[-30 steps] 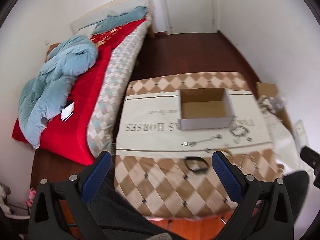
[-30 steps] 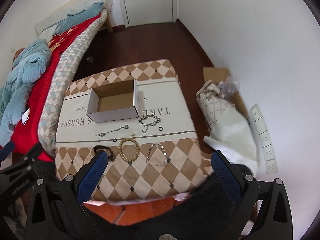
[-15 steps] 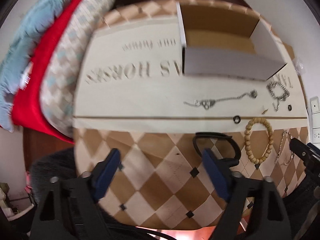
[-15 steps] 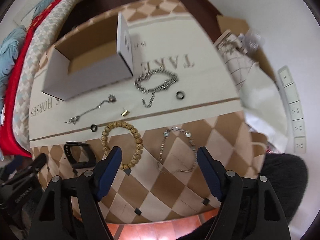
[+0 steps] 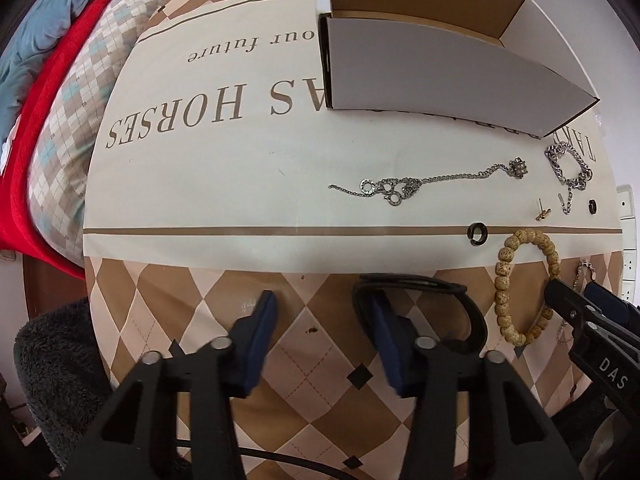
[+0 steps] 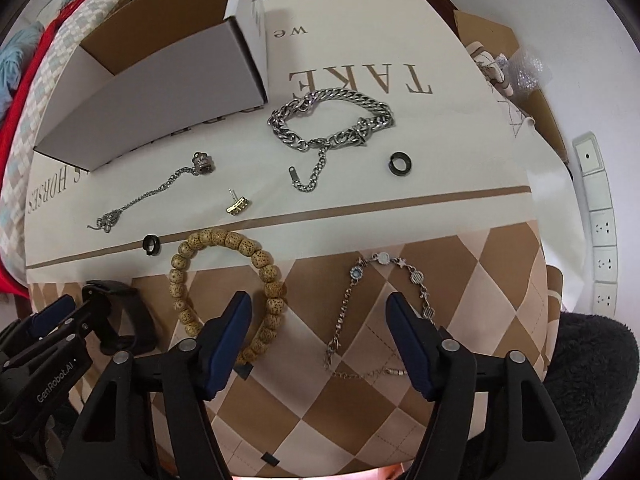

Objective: Organize jewelry
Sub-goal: 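Move left tool to the black watch band while right tool reaches the wooden bead bracelet, then close left tool on the black watch band while right tool grasps the bead bracelet, then carry the band with left tool into the white box while right tool drops the bracelet there, then open and lift both tools out of the white box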

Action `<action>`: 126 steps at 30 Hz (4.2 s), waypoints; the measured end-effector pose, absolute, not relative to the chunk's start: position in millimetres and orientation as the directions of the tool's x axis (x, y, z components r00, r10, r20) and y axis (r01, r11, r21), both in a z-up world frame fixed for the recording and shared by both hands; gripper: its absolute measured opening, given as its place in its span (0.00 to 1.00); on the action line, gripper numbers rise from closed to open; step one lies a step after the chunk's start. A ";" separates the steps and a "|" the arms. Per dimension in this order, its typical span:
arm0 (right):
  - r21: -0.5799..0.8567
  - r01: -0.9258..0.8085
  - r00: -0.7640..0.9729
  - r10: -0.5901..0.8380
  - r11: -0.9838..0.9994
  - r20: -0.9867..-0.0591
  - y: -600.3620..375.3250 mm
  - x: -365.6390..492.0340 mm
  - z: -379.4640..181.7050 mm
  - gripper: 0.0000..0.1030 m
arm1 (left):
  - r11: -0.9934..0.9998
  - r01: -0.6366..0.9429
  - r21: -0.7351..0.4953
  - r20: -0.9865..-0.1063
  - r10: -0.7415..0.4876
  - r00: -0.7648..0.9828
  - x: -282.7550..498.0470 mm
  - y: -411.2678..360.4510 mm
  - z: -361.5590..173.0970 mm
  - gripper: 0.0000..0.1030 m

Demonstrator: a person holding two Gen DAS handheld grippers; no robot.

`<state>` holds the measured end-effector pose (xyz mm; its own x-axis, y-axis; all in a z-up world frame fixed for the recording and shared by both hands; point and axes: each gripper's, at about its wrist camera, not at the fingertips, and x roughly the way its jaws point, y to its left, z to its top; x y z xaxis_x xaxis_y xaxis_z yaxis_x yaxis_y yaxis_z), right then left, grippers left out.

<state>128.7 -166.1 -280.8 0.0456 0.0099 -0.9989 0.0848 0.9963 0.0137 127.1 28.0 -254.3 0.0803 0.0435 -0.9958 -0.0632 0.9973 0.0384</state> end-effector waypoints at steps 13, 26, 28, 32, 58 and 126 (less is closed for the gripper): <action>-0.020 0.019 0.076 -0.022 1.000 -0.997 -140.0 126.9 -274.1 0.51 | 0.993 -0.042 0.115 -0.980 0.120 0.156 117.1 22.5 -248.9 0.07; 0.022 0.034 0.109 0.018 0.999 -0.994 -129.7 121.5 -259.1 0.10 | 0.992 -0.033 0.119 -0.962 0.124 0.243 111.6 18.1 -220.6 0.01; 0.032 0.038 0.120 0.027 0.999 -0.992 -135.6 124.4 -256.3 0.10 | 0.992 -0.036 0.119 -0.959 0.124 0.254 113.2 20.3 -215.7 0.01; 0.049 0.040 0.151 0.042 0.998 -0.988 -130.9 118.1 -240.0 0.10 | 0.992 -0.036 0.119 -0.952 0.124 0.281 110.1 21.5 -203.5 0.01; 0.139 -0.049 0.460 0.146 0.989 -0.876 -121.5 179.0 -83.3 0.10 | 0.991 -0.090 0.094 -0.776 0.130 0.618 161.5 43.8 -47.4 0.01; -0.013 -0.044 0.446 0.008 0.999 -0.895 -110.7 182.8 -106.5 1.00 | 0.977 -0.158 0.143 -0.815 0.207 0.542 162.1 61.1 -72.5 1.00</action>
